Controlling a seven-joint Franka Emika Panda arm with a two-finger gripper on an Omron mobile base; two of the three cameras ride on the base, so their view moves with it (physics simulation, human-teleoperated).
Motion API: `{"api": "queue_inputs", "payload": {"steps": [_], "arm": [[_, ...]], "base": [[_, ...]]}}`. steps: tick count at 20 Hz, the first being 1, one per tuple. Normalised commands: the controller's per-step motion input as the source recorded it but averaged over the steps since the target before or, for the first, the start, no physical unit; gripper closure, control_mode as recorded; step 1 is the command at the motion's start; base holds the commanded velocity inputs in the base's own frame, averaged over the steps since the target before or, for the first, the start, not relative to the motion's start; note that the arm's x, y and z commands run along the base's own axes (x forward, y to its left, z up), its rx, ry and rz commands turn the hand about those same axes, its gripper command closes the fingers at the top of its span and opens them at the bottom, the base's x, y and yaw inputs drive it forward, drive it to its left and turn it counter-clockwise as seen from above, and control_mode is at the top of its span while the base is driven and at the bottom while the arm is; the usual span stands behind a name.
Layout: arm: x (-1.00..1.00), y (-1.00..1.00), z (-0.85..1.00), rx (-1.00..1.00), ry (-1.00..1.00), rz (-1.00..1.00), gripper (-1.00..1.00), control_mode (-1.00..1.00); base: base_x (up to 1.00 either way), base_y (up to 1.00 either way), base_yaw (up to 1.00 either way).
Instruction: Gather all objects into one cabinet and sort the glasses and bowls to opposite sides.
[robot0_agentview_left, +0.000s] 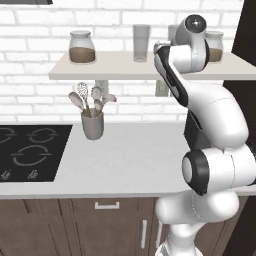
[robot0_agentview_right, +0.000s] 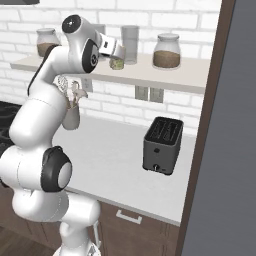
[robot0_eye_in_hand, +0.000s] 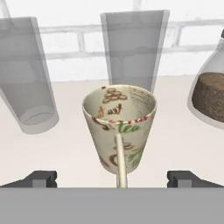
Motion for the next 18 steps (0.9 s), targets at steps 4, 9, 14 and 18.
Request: {"api": "queue_inputs", "payload": {"steps": [4,9,14,18], "arm": [[0.11,-0.09,-0.14,0.0,0.04,0.0,-1.0,-1.0],[0.19,-0.12,-0.07,0.0,0.01,0.0,-1.0,-1.0],[0.19,-0.02,0.0,0.0,0.0,0.0,-1.0,-1.0],[0.01,0.0,0.0,0.0,0.0,0.0,-1.0,-1.0]], "base": [[0.0,0.0,0.0],[0.0,0.0,0.0],[0.0,0.0,0.0],[0.0,0.0,0.0]]}}
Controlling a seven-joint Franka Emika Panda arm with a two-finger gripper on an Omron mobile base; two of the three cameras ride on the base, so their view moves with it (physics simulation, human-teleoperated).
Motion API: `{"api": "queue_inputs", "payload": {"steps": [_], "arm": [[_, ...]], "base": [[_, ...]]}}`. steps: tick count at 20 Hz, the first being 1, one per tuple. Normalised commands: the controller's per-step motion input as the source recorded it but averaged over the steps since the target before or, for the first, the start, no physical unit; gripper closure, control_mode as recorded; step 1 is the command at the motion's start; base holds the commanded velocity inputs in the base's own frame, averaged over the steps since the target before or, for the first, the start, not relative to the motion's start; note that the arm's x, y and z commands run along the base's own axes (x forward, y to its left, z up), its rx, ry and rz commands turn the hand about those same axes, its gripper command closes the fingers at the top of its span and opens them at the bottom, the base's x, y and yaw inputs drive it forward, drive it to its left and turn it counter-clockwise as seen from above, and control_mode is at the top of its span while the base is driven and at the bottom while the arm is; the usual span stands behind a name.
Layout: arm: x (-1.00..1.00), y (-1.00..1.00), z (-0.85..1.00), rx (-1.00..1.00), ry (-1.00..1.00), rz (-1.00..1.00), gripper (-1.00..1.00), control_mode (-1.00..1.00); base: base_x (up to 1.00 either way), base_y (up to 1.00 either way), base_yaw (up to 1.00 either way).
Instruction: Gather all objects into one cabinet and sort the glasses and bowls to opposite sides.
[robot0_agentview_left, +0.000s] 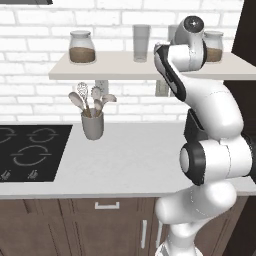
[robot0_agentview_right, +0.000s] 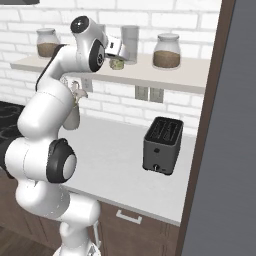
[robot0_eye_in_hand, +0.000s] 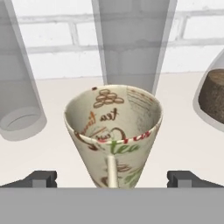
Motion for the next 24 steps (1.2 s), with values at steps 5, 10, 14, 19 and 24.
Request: {"api": "queue_inputs", "payload": {"steps": [5,10,14,19,24], "arm": [[0.0,0.0,0.0,0.0,-0.01,0.0,-1.0,-1.0],[0.0,0.0,0.0,0.0,-0.02,0.0,1.0,-1.0],[0.0,0.0,-0.01,0.0,-0.03,0.0,1.0,-1.0],[0.09,0.0,-0.13,0.0,0.0,0.0,1.0,-1.0],[0.13,0.0,-0.12,0.0,-0.01,0.0,1.0,-1.0]], "base": [[0.0,0.0,0.0],[0.0,0.0,0.0],[0.0,0.0,0.0],[0.0,0.0,0.0],[0.0,0.0,0.0]]}}
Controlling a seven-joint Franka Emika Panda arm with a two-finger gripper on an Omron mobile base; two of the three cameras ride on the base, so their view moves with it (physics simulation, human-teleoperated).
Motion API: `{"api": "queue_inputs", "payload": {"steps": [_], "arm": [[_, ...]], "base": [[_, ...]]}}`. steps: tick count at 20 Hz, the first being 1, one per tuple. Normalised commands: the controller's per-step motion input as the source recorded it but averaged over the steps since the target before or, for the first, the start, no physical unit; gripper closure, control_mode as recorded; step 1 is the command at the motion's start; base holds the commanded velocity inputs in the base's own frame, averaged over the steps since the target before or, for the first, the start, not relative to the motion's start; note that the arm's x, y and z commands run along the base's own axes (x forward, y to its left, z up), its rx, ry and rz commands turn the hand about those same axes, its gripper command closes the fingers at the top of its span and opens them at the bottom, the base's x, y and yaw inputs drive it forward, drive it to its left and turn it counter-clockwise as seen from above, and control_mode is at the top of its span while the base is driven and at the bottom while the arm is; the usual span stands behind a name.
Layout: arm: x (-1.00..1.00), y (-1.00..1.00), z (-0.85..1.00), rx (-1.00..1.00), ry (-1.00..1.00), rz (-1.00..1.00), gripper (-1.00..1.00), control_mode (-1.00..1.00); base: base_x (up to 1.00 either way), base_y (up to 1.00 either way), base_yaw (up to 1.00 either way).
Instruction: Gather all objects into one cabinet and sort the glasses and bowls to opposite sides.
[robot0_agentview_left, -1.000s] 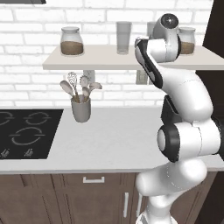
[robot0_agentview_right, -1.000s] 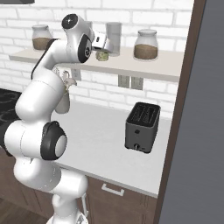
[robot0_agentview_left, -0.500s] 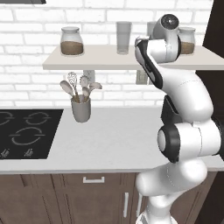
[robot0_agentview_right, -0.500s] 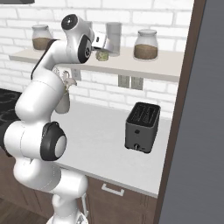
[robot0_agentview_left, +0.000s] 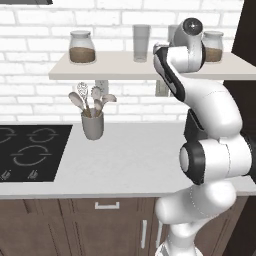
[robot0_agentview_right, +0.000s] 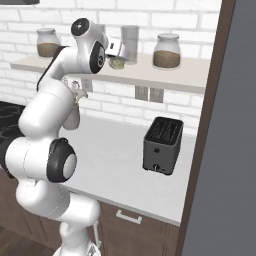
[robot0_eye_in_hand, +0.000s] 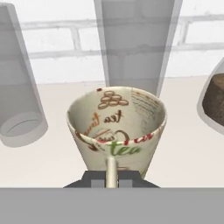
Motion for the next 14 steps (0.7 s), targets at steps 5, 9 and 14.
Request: {"api": "queue_inputs", "payload": {"steps": [5,9,14], "arm": [[-0.54,0.0,0.17,0.0,-0.15,0.0,1.0,-1.0],[-1.0,0.0,0.26,0.0,-0.13,0.01,1.0,-1.0],[-1.0,0.0,0.06,0.0,-0.07,0.0,1.0,-1.0]], "base": [[0.0,0.0,0.0],[0.0,0.0,0.0],[0.0,0.0,0.0]]}}
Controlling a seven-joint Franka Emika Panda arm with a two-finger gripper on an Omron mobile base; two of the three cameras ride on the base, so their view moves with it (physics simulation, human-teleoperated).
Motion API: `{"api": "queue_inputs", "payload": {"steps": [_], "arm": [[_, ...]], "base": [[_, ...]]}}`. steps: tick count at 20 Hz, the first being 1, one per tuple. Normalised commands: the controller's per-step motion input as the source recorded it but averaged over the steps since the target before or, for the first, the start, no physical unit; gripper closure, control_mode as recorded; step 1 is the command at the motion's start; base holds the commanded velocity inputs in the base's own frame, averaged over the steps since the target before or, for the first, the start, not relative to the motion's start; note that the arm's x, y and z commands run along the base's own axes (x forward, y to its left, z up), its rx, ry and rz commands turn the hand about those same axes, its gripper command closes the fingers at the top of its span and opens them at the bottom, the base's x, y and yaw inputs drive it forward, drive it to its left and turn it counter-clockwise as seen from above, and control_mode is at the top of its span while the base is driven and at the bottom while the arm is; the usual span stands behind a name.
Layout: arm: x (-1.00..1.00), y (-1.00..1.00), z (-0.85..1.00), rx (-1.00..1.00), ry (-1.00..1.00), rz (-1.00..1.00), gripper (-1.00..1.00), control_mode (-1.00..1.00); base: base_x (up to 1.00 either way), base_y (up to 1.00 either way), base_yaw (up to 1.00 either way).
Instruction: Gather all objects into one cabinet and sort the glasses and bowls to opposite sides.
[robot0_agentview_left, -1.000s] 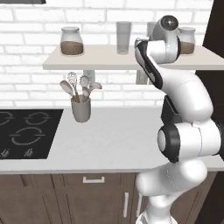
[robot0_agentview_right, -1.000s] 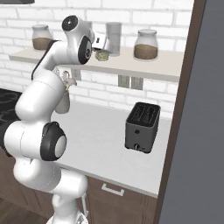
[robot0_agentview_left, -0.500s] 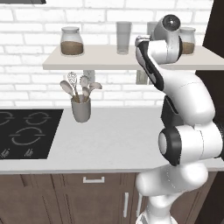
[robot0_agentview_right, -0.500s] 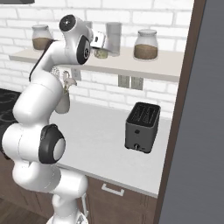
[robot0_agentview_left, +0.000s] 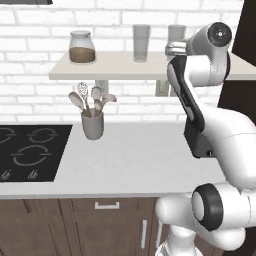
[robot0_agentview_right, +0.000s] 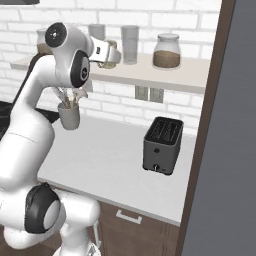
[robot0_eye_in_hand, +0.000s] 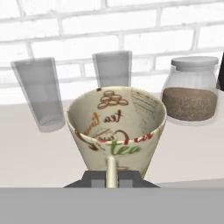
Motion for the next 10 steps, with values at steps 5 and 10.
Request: {"api": "queue_inputs", "payload": {"steps": [5,10], "arm": [[-1.0,0.14,0.0,0.0,0.02,0.0,1.0,-1.0],[-1.0,0.1,0.0,0.03,0.06,0.0,1.0,-1.0]], "base": [[0.0,0.0,0.0],[0.0,0.0,0.0]]}}
